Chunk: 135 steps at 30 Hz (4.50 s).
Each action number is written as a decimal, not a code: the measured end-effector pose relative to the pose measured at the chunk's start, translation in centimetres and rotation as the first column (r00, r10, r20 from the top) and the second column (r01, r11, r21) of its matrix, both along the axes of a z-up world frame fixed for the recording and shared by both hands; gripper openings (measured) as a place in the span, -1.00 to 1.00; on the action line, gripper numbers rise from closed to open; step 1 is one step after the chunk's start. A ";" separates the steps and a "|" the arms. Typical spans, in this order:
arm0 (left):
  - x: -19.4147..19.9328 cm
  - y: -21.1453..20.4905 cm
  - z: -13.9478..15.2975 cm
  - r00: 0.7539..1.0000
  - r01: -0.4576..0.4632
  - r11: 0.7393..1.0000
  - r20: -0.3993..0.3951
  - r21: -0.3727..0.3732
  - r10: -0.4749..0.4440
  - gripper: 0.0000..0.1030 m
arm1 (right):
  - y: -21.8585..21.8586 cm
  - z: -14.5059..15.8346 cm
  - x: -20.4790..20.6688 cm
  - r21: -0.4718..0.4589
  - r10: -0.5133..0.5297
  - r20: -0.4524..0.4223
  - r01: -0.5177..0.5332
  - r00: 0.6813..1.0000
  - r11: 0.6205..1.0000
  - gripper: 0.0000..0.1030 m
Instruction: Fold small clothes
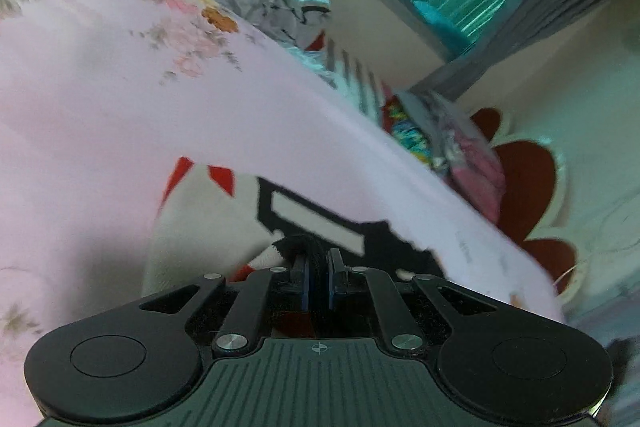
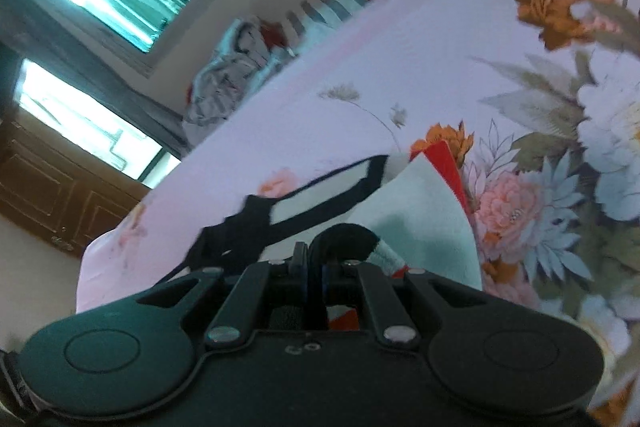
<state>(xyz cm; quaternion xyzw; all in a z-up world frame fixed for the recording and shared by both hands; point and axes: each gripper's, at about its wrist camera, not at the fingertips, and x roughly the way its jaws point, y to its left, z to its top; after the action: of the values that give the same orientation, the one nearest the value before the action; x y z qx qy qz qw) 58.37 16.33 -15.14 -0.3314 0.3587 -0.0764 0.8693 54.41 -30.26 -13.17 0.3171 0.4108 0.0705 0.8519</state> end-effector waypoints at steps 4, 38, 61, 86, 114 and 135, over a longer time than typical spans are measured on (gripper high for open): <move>0.9 0.1 -1.3 1.000 0.000 0.999 0.008 -0.047 0.000 -0.39 | 0.4 -0.8 1.9 -0.042 0.010 0.018 -0.009 1.000 0.999 -0.60; 2.3 -7.4 1.0 0.998 -0.012 0.684 0.055 0.729 -0.041 0.41 | 7.9 1.2 0.6 -0.632 0.232 0.156 -0.083 0.960 0.771 -0.08; 2.0 -8.1 -1.6 0.964 0.184 0.743 0.028 0.644 -0.263 0.42 | 9.3 -1.7 1.0 -0.700 0.274 0.044 -0.166 0.961 0.695 -0.10; -5.5 -10.4 -0.1 0.979 0.147 0.798 0.029 0.584 -0.201 0.52 | 9.7 0.4 -7.0 -0.679 0.318 0.048 -0.203 0.947 0.706 -0.21; -13.3 -10.0 -1.1 0.989 0.119 0.728 -0.018 0.676 -0.145 0.52 | 4.1 -1.3 -15.4 -0.639 0.109 -0.031 -0.103 0.994 0.762 -0.10; -13.7 -16.6 -1.2 0.979 0.177 0.754 -0.036 0.632 -0.199 0.52 | 13.8 -1.5 -16.4 -0.662 0.309 0.006 -0.228 0.951 0.714 -0.22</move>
<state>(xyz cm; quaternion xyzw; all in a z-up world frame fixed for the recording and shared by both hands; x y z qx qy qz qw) 44.63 -0.32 -16.34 0.0188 0.3803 -0.0440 0.9236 38.02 -16.50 -14.68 -0.0679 0.4007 0.0638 0.9115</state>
